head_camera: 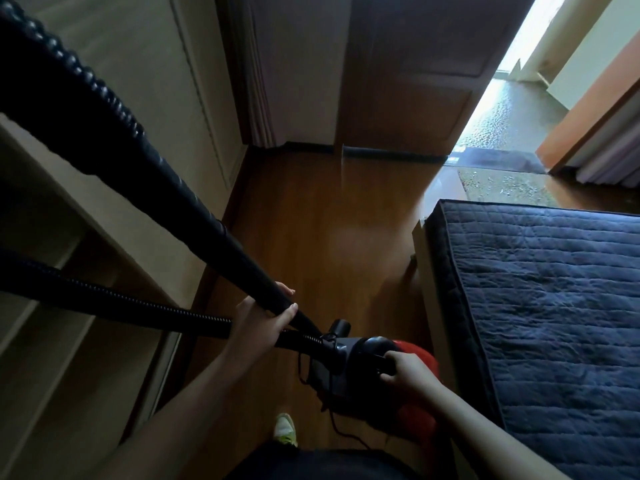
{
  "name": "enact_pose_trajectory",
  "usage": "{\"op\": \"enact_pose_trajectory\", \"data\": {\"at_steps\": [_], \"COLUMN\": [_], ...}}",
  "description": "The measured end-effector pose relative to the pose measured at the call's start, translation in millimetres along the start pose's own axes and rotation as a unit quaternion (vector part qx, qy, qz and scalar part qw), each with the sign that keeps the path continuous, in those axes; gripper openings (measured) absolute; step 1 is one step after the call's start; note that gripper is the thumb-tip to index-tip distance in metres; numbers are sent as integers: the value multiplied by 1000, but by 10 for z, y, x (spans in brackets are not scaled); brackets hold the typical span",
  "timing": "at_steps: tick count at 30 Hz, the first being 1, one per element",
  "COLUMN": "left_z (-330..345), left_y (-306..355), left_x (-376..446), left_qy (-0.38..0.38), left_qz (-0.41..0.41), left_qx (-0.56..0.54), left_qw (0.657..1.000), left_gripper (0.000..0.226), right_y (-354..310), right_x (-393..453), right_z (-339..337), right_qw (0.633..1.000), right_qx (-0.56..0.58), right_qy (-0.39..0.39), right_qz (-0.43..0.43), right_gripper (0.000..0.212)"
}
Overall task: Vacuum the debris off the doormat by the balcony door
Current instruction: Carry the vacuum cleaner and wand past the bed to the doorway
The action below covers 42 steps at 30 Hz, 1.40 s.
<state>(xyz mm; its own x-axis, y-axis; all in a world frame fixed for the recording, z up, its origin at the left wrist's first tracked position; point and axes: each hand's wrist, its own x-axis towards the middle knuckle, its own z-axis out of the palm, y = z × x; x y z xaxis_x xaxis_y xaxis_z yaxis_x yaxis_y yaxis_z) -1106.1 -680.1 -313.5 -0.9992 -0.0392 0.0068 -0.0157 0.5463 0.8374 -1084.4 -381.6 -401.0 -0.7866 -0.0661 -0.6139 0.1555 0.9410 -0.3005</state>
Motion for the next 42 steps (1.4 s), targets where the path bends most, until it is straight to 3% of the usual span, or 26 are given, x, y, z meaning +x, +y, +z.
{"op": "enact_pose_trajectory", "data": {"at_steps": [9, 21, 35, 42], "left_z": [43, 838, 1458, 1560], "left_y": [148, 692, 1040, 1126], "left_x": [1733, 3973, 6299, 7674], "left_qy": [-15, -55, -63, -117], "left_qz": [24, 49, 45, 57], "left_qx": [-12, 31, -22, -59], "left_qw": [1000, 997, 997, 990], "left_gripper": [20, 23, 18, 22], "right_y": [-330, 181, 259, 117], "right_x": [1083, 2685, 4472, 5350], "right_z": [-1062, -2368, -3850, -4651], "right_qw": [999, 997, 995, 990], "right_qx": [11, 66, 70, 83], "right_qy": [34, 20, 17, 14], "right_qz": [5, 40, 66, 117], "right_gripper": [34, 37, 39, 42]}}
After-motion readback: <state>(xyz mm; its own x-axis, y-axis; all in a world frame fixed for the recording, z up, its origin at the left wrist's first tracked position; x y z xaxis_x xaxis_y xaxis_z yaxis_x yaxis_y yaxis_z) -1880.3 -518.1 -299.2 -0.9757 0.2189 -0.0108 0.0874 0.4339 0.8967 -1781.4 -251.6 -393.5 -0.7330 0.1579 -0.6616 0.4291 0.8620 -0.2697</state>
